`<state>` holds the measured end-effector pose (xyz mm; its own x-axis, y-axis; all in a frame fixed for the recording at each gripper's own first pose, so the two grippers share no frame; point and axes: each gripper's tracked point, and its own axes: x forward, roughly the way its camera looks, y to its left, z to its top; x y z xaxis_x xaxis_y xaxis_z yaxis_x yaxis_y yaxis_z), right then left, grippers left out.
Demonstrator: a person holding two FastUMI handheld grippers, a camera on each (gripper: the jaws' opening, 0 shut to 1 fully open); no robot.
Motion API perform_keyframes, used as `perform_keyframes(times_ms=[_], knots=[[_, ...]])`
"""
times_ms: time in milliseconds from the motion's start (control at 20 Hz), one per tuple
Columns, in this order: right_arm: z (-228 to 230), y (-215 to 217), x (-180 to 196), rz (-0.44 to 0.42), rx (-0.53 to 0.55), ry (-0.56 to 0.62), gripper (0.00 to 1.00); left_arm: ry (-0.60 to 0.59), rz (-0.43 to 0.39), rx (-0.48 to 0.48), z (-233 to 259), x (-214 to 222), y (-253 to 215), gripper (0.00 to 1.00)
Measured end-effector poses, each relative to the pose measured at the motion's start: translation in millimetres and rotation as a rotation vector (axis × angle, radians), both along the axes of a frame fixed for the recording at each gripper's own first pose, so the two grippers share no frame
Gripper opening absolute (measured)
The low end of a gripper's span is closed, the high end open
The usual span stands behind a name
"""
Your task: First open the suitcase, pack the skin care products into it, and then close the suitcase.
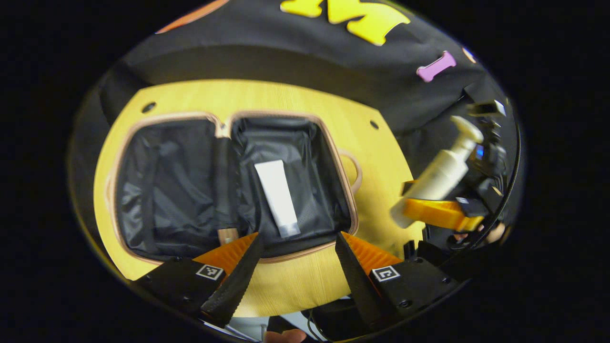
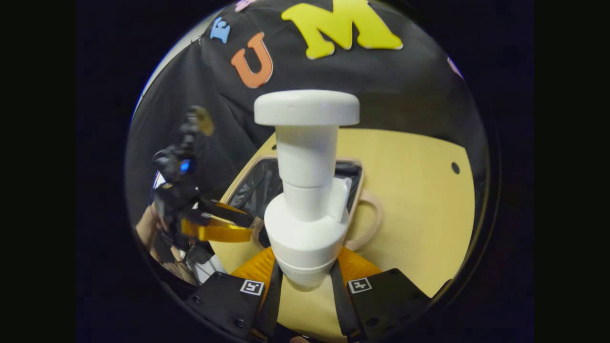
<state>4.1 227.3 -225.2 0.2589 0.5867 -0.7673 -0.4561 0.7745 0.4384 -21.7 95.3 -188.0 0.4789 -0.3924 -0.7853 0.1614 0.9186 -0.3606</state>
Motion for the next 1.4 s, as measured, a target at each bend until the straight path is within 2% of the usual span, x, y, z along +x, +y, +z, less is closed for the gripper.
perform_keyframes(times_ms=[100,200,450,600,800,950,1200,1300,1350,1400], knots=[[-27,19,5,0.009,-0.043,0.122,0.47,-0.081,0.096,-0.049,9,-16,12,0.97],[-57,25,13,-0.013,-0.086,0.242,0.47,-0.111,0.176,-0.108,10,-49,25,0.97],[-106,19,23,-0.155,-0.258,0.459,0.47,-0.077,0.316,-0.143,18,-128,57,0.97],[-132,21,21,-0.208,-0.356,0.536,0.47,-0.079,0.391,-0.171,29,-149,73,0.97],[-142,23,27,-0.271,-0.423,0.556,0.47,-0.130,0.441,-0.174,46,-158,95,0.97],[-143,24,27,-0.274,-0.441,0.546,0.46,-0.152,0.443,-0.163,47,-156,100,0.97],[-133,22,25,-0.286,-0.420,0.515,0.54,-0.202,0.466,-0.166,49,-139,103,0.97],[-117,21,21,-0.276,-0.382,0.486,0.58,-0.247,0.489,-0.064,42,-131,126,0.97],[-109,17,19,-0.259,-0.372,0.455,0.66,-0.255,0.504,0.010,38,-130,142,0.97],[-101,13,18,-0.243,-0.364,0.413,0.65,-0.279,0.514,0.099,36,-125,158,0.97]])
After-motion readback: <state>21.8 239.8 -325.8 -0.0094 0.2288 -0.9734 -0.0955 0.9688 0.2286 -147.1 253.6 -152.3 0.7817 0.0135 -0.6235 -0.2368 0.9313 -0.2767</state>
